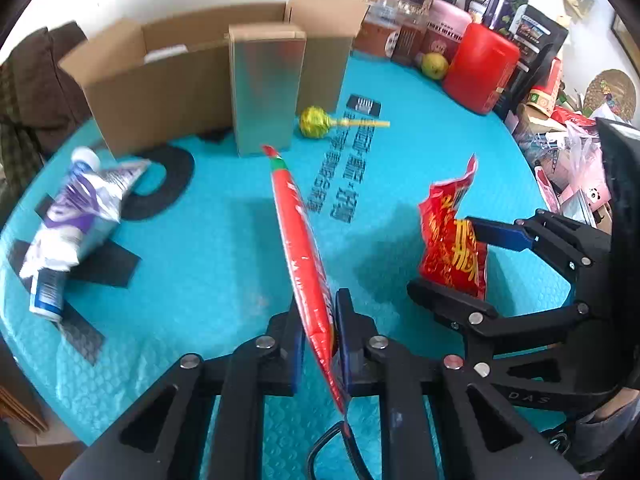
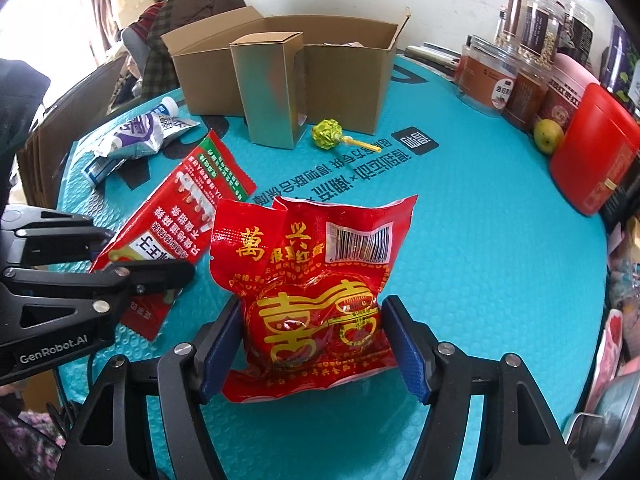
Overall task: Organize snacks
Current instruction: 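Lift the red candy bag and sausage stick and carry both over the box, then open both tools to drop the candy bag and sausage stick into the box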
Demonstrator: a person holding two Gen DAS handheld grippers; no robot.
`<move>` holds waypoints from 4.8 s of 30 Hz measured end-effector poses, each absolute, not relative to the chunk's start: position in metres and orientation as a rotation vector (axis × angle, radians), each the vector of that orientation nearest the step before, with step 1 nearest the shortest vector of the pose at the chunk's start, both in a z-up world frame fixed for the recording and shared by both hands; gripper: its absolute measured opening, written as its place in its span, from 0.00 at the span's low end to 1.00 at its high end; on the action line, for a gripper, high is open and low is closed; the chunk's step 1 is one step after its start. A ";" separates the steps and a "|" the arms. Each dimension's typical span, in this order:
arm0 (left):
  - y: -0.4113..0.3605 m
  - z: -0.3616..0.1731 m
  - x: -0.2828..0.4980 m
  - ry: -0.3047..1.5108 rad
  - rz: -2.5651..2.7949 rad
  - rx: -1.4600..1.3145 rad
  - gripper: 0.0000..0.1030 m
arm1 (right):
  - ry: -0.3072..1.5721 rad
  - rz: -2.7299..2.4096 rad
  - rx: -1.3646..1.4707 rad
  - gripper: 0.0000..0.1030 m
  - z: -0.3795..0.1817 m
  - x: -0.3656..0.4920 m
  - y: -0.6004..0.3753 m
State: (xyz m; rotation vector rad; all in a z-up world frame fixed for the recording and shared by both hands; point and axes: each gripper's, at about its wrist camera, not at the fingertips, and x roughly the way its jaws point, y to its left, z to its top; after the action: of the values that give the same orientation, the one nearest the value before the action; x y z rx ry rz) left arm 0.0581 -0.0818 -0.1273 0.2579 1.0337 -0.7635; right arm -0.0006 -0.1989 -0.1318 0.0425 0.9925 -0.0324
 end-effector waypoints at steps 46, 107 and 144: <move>-0.085 -0.078 0.028 0.819 -0.747 0.280 0.09 | 0.919 -0.024 0.176 0.66 -0.120 -0.020 -0.208; -0.062 0.026 0.196 0.604 -0.617 0.157 0.09 | 0.630 0.045 -0.028 0.66 0.035 0.135 -0.213; -0.137 -0.036 0.342 0.895 -0.508 0.218 0.09 | 0.808 0.036 0.060 0.59 0.003 0.265 -0.254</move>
State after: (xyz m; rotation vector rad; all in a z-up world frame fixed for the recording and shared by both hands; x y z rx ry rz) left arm 0.3422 -0.1367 -0.0360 0.2182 0.8954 -0.5077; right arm 0.2650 -0.2542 0.0026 0.0597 0.8084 0.0359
